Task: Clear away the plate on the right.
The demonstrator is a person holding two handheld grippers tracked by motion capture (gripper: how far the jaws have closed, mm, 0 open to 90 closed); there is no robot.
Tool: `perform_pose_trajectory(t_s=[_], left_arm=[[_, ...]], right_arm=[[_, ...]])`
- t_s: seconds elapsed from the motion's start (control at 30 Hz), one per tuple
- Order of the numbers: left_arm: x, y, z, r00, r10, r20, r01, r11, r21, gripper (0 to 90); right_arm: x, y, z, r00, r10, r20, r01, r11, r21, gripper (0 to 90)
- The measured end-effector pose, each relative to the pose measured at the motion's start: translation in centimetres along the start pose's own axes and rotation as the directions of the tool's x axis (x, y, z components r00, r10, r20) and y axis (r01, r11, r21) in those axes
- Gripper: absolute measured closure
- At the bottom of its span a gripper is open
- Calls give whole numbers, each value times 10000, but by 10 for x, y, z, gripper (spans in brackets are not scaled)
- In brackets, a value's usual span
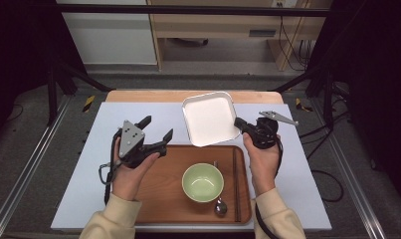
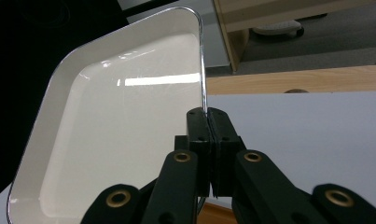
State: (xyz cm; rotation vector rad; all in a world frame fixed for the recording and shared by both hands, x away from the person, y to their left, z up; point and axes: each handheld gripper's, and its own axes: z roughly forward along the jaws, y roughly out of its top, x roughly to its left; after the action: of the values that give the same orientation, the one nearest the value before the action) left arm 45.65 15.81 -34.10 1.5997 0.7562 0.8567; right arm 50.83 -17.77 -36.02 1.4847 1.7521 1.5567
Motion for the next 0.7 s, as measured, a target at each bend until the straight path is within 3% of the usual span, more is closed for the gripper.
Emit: perform_pose_trajectory(t_s=[0.13,0.17,0.23,0.33,0.47,0.7], left_arm=[[-7,5,12,9977,-178,-661,176,9998,-24,258],[-9,4,14,9969,-408,-673,413,9991,66,256],[-12,2,18,9956,-505,-788,521,9985,181,251],[-15,-2,24,9944,-821,-671,844,9959,327,251],[-17,-6,31,9947,-819,-627,853,9949,539,265],[-17,-12,38,9881,-1423,-586,1459,9873,625,352]], right_arm=[[5,-3,3,10000,-41,9,41,10000,-34,892],[7,-3,3,10000,-18,-39,18,10000,-10,892],[10,-5,4,9999,-163,-35,163,9999,-9,892],[13,-7,5,9998,-184,-73,184,9998,-19,892],[20,-8,4,9994,-336,-41,336,9993,-161,892],[34,-6,3,9988,-488,-83,483,9976,-490,892]])
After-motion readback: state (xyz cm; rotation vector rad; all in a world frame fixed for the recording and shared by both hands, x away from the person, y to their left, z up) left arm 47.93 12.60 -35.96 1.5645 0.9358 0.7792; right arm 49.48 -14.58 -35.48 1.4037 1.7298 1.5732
